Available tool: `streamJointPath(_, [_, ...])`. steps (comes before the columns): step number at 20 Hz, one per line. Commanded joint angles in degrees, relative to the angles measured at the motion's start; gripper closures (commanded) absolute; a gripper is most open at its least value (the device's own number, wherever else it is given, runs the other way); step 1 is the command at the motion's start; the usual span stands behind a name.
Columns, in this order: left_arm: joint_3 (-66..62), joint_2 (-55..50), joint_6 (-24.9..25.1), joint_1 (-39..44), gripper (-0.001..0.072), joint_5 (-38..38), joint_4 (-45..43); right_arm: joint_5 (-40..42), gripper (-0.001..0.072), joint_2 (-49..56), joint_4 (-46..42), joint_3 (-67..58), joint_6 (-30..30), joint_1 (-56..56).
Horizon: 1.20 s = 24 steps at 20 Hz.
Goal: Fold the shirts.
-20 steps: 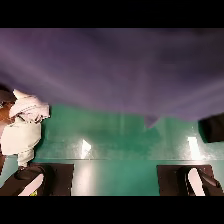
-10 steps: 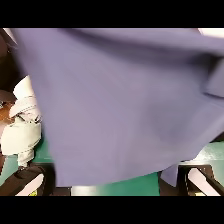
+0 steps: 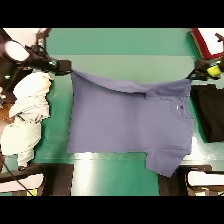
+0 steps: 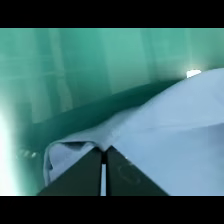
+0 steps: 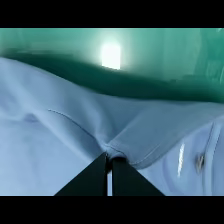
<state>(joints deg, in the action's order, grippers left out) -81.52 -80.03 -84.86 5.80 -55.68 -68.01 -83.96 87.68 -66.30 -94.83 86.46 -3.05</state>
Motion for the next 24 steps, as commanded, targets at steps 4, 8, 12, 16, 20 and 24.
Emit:
streamJointPath(4, [0.2,-9.5,1.3,-0.5,0.0685,22.3,-2.2,17.3,0.0701,14.6,-1.3,-10.2,0.1,1.7])
streamJointPath(8, [-3.6,-10.1,1.2,-4.6,0.0685,23.8,-1.1,18.9,0.0701,19.6,-1.5,-20.2,0.1,1.7])
streamJointPath(12, [-4.0,-10.2,7.0,-5.8,0.0685,14.6,1.8,15.3,0.0701,20.1,-6.1,-20.4,0.0,2.5])
streamJointPath(16, [-3.8,-10.3,9.8,-5.6,0.0685,2.4,1.7,5.9,0.0701,19.6,-13.8,-14.8,-1.1,5.2])
streamJointPath(20, [1.1,-10.3,9.8,-5.6,0.0684,0.8,1.7,8.3,0.07,15.0,-14.3,-5.3,-1.0,6.1])
streamJointPath(24, [4.1,-10.3,8.2,-5.6,0.0522,4.3,1.6,8.9,0.0521,13.1,-14.2,-1.1,-0.2,6.0])
